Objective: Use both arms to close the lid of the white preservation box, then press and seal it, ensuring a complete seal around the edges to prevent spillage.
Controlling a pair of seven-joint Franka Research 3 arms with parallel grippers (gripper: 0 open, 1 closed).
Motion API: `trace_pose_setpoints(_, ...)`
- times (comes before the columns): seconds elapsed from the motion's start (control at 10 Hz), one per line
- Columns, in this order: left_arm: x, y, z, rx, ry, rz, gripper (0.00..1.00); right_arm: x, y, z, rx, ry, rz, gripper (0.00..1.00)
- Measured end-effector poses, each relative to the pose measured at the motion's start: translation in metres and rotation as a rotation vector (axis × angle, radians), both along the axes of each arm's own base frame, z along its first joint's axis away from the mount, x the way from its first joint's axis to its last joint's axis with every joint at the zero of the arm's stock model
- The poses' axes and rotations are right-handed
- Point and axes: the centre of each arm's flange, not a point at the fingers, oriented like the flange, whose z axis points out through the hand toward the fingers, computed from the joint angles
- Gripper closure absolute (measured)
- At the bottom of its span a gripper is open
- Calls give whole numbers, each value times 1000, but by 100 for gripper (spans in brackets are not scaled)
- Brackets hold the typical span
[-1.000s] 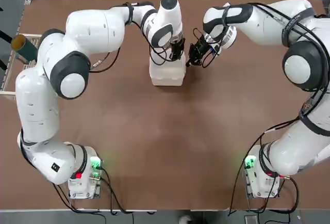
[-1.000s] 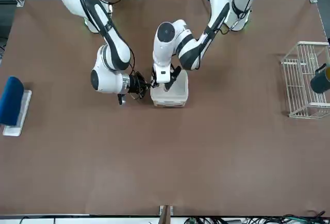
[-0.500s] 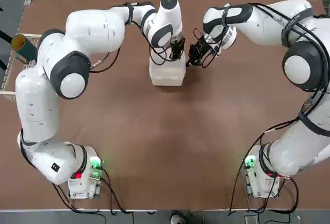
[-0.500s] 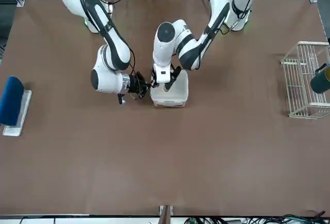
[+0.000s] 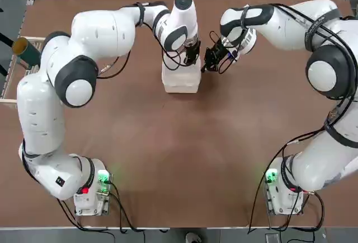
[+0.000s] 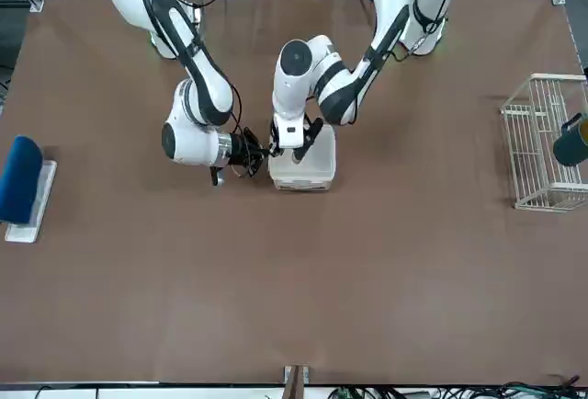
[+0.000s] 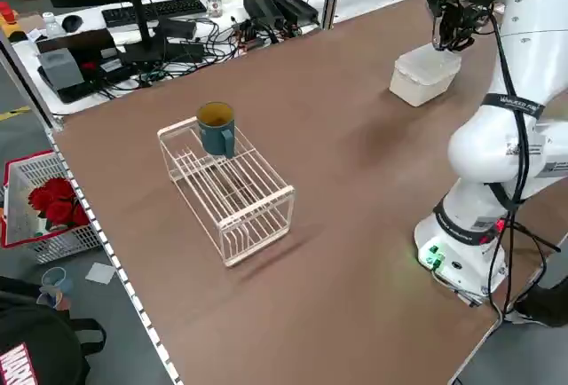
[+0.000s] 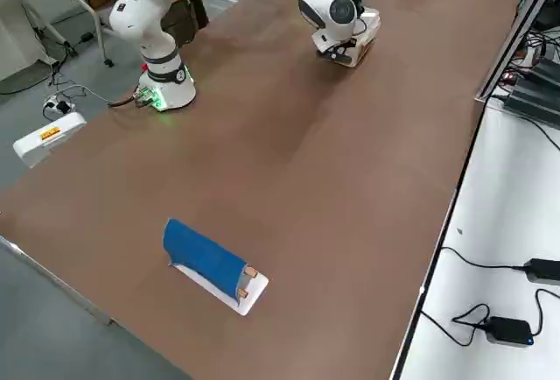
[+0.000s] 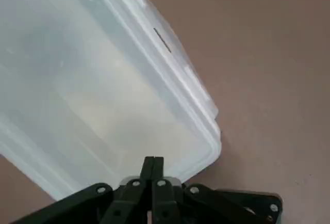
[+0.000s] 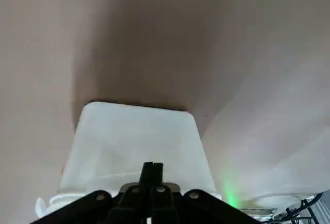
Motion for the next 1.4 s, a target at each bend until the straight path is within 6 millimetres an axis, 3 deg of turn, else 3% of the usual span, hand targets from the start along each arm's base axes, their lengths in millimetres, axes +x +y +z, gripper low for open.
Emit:
trace_pose_setpoints(0.8, 4, 1, 2, 0, -1, 6, 99, -2, 6, -2, 3, -5, -12, 99)
trace_pose_setpoints(1.0, 26, 17, 11, 11, -4, 41, 99, 5, 0, 4, 18, 13, 0, 99)
trace_pose_setpoints(1.2, 48, 39, 37, 25, -14, 66, 99, 26, -9, 39, 45, -11, 37, 99)
trace_pose_setpoints(1.4, 50, 51, 50, 66, -1, 61, 99, 48, -24, 70, 2, -82, 103, 99)
